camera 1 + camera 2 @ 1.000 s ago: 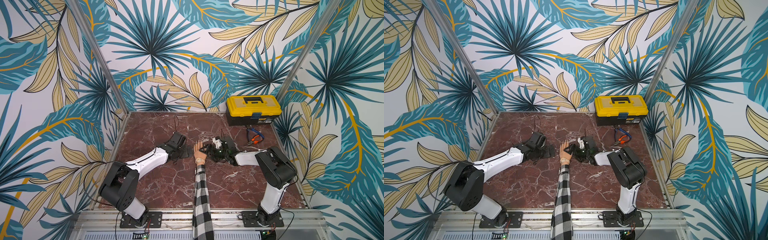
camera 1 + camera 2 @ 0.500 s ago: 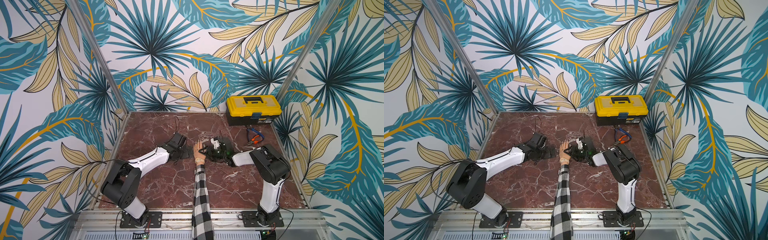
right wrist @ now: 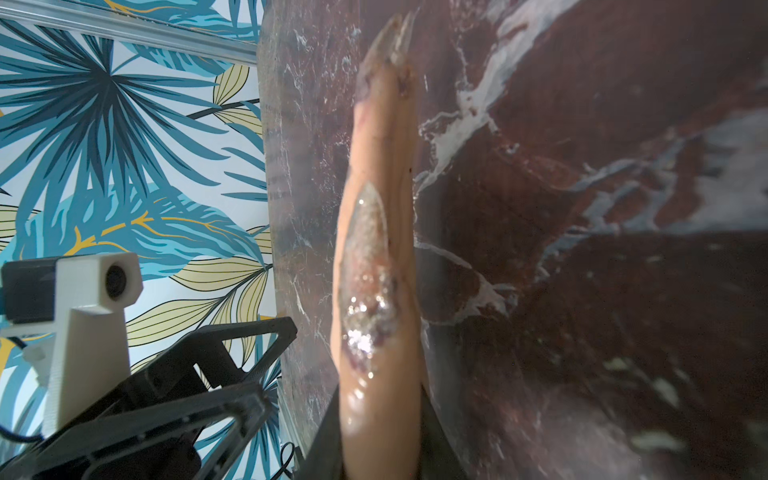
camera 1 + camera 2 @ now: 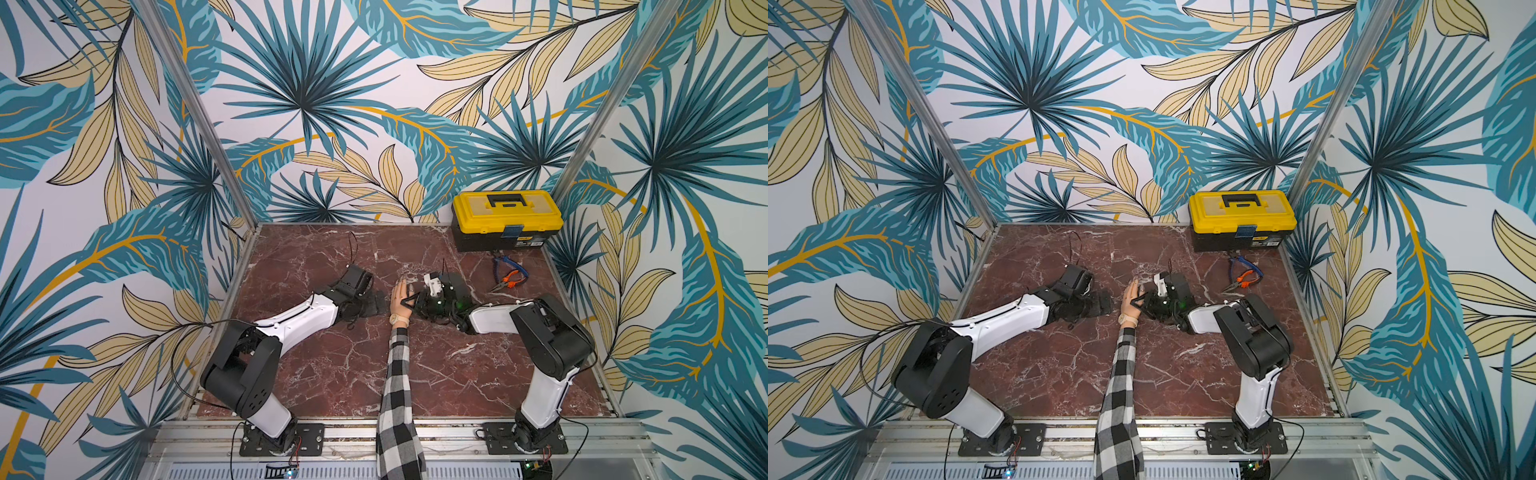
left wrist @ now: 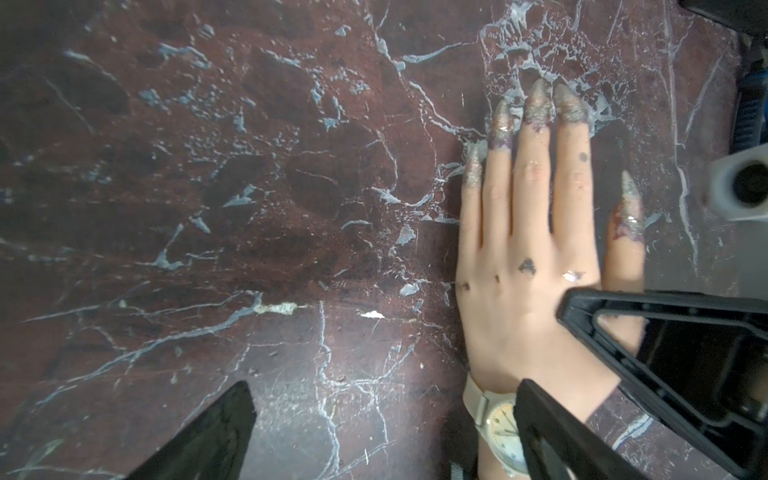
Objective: Take off the watch
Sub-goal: Adjust the hand at the center of the board.
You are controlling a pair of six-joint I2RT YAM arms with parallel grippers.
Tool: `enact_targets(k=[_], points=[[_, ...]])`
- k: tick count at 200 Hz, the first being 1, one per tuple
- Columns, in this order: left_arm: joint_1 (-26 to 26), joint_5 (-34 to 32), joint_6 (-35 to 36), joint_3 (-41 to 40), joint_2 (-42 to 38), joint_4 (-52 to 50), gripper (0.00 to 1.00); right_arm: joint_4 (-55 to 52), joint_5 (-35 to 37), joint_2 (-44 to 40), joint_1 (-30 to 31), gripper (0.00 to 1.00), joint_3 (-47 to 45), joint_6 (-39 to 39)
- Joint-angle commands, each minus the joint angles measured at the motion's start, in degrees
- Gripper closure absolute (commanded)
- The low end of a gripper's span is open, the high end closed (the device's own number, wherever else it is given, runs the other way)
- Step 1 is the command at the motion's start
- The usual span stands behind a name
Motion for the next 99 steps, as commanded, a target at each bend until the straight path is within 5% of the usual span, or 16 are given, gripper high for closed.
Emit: enact_targets(k=[1, 53, 99], points=[[0.7, -0.1, -0.3, -0.6, -2.8, 1.2, 0.01, -10.1, 3.6, -7.4, 0.1, 0.85, 0.2, -3.6], [2.1, -0.2, -0.6, -3.2, -5.4, 2.5, 0.01, -45.0, 16.8, -18.3, 0.1, 0.85, 6.9, -15.8], [2.8, -0.2, -0.6, -5.2, -6.7, 4.1, 0.01, -62.2, 27.1, -19.2, 0.9, 0.85, 13.1, -20.6]])
